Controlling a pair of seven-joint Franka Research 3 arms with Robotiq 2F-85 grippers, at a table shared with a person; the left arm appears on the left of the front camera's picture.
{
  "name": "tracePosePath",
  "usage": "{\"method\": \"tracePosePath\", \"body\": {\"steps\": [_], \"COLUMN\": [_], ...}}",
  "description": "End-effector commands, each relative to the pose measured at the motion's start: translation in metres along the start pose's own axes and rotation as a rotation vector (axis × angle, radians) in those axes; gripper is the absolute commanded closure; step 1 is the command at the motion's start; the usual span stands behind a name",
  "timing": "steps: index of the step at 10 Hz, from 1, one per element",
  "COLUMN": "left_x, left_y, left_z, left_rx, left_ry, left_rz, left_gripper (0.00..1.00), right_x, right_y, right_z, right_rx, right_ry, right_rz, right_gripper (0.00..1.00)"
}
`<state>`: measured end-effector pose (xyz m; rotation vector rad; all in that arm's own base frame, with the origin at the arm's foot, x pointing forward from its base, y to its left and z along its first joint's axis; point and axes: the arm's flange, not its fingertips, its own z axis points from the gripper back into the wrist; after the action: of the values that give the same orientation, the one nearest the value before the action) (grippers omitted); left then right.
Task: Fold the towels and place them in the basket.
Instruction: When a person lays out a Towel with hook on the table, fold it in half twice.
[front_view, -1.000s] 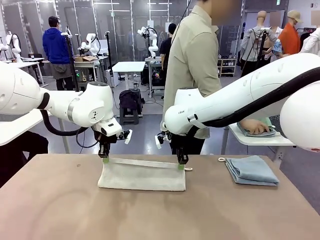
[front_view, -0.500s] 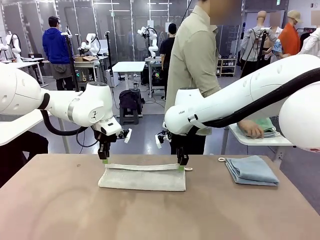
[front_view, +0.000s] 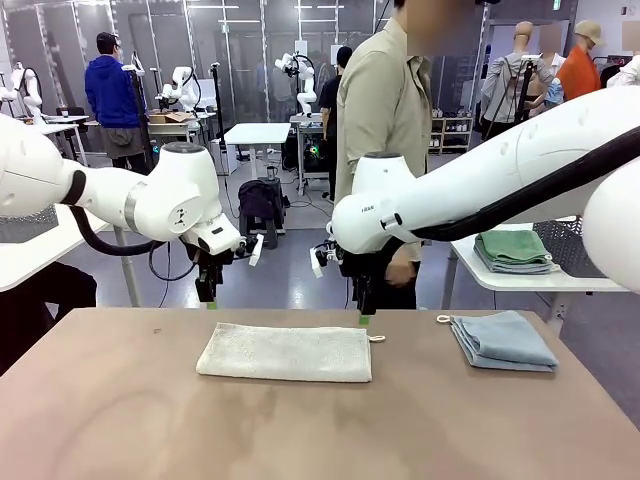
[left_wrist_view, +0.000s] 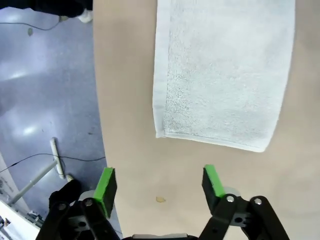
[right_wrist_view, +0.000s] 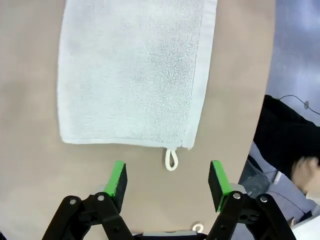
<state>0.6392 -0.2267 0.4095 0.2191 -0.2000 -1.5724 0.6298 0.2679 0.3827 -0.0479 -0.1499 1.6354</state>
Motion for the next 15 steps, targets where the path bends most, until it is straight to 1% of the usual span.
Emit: {"method": "tracePosePath", "body": {"steps": [1, 2, 3, 4, 5, 6, 7, 8, 9, 11, 12, 13, 14, 15], "left_x": [-0.013, -0.020, -0.032, -0.048, -0.065, -0.085, -0.106, -0.126, -0.141, -0.167, -0.177, -0.187, -0.193, -0.199], "left_y": [-0.035, -0.048, -0.061, -0.076, -0.089, -0.098, -0.103, -0.107, -0.109, -0.113, -0.114, -0.116, -0.118, -0.118], "left_z": [0.028, 0.050, 0.073, 0.099, 0.120, 0.137, 0.147, 0.153, 0.155, 0.155, 0.153, 0.154, 0.155, 0.155], "left_rx": [0.016, 0.001, -0.011, -0.006, -0.004, -0.008, -0.020, -0.035, -0.042, -0.038, -0.039, -0.034, -0.033, -0.037], "left_ry": [-0.068, -0.110, -0.160, -0.220, -0.264, -0.295, -0.338, -0.390, -0.431, -0.470, -0.481, -0.498, -0.513, -0.526], "left_rz": [-0.009, -0.008, 0.000, 0.016, 0.030, 0.041, 0.040, 0.030, 0.012, 0.015, 0.015, 0.016, 0.012, 0.011], "left_gripper": [0.02, 0.02, 0.02, 0.02, 0.02, 0.02, 0.02, 0.02, 0.02, 0.02, 0.02, 0.02, 0.02, 0.02], "right_x": [0.000, 0.002, 0.004, 0.008, 0.009, 0.004, -0.009, -0.021, -0.032, -0.048, -0.053, -0.060, -0.063, -0.065], "right_y": [0.036, 0.053, 0.072, 0.096, 0.115, 0.129, 0.135, 0.140, 0.145, 0.152, 0.154, 0.157, 0.158, 0.159], "right_z": [0.021, 0.038, 0.060, 0.090, 0.118, 0.142, 0.155, 0.159, 0.157, 0.143, 0.134, 0.128, 0.123, 0.116], "right_rx": [0.031, 0.085, 0.098, 0.084, 0.077, 0.039, 0.055, 0.102, 0.161, 0.367, 0.419, 0.394, 0.375, 0.349], "right_ry": [-0.008, -0.033, -0.061, -0.106, -0.183, -0.259, -0.324, -0.378, -0.375, -0.364, -0.365, -0.408, -0.455, -0.476], "right_rz": [-0.077, -0.137, -0.186, -0.256, -0.337, -0.521, -0.672, -0.818, -0.940, -1.143, -1.248, -1.372, -1.450, -1.513], "right_gripper": [0.18, 0.18, 0.18, 0.18, 0.18, 0.18, 0.18, 0.18, 0.18, 0.18, 0.18, 0.18, 0.18, 0.18]}}
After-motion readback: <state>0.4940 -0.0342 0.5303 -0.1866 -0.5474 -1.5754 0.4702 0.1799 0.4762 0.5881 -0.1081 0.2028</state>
